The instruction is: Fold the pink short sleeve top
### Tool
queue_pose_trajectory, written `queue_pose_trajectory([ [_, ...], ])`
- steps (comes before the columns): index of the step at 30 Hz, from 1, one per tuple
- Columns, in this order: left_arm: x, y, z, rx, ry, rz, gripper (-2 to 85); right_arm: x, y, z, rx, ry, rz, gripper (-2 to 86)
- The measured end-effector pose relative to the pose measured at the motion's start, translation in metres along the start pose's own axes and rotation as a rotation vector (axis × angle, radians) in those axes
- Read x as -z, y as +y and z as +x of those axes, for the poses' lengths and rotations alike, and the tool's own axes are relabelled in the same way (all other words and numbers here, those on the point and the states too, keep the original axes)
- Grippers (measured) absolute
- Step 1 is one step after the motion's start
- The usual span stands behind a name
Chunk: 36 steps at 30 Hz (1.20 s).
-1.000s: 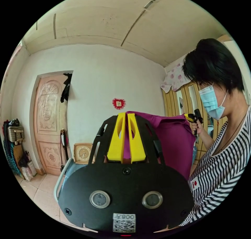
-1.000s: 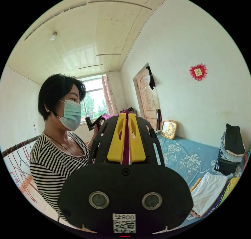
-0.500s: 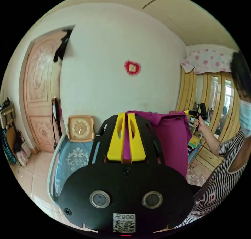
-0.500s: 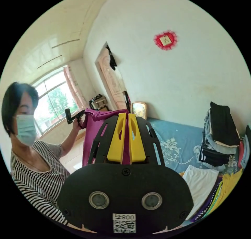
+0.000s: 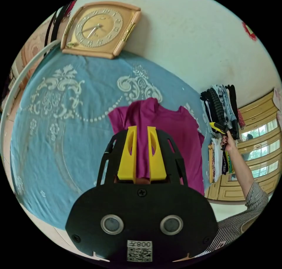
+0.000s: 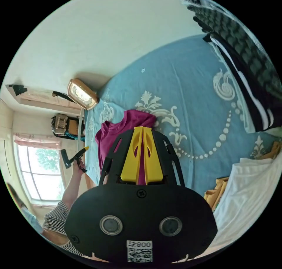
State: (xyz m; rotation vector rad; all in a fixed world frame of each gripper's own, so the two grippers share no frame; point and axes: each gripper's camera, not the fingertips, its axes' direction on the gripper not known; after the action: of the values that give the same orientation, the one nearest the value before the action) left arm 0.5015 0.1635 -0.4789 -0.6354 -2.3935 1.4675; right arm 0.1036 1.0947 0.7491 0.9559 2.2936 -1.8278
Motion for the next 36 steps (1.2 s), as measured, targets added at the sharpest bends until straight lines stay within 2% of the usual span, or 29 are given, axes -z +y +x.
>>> queue_pose_trajectory([
  [5, -0.054, 0.085, -0.046, 0.056, 0.148, -0.043, 8.1, -0.053, 0.063, 0.017, 0.086, -0.114, -0.028, 1.1],
  [10, -0.07, 0.185, -0.068, 0.182, 0.257, -0.062, 10.5, -0.087, 0.181, 0.007, 0.147, -0.007, -0.164, 3.4],
  [14, -0.101, 0.263, -0.075, 0.322, 0.318, -0.109, 11.3, -0.11, 0.273, 0.011, 0.081, 0.085, -0.213, 4.9],
  [17, -0.133, 0.3, -0.077, 0.408, 0.385, -0.126, 11.5, -0.137, 0.31, 0.015, 0.016, 0.075, -0.251, 5.8],
  [30, -0.25, 0.325, -0.061, 0.435, 0.382, -0.233, 9.7, -0.219, 0.347, 0.013, -0.055, 0.108, -0.271, 1.8],
  [36, -0.257, 0.346, -0.068, 0.494, 0.318, -0.171, 11.6, -0.236, 0.359, 0.016, -0.057, 0.062, -0.304, 0.8],
])
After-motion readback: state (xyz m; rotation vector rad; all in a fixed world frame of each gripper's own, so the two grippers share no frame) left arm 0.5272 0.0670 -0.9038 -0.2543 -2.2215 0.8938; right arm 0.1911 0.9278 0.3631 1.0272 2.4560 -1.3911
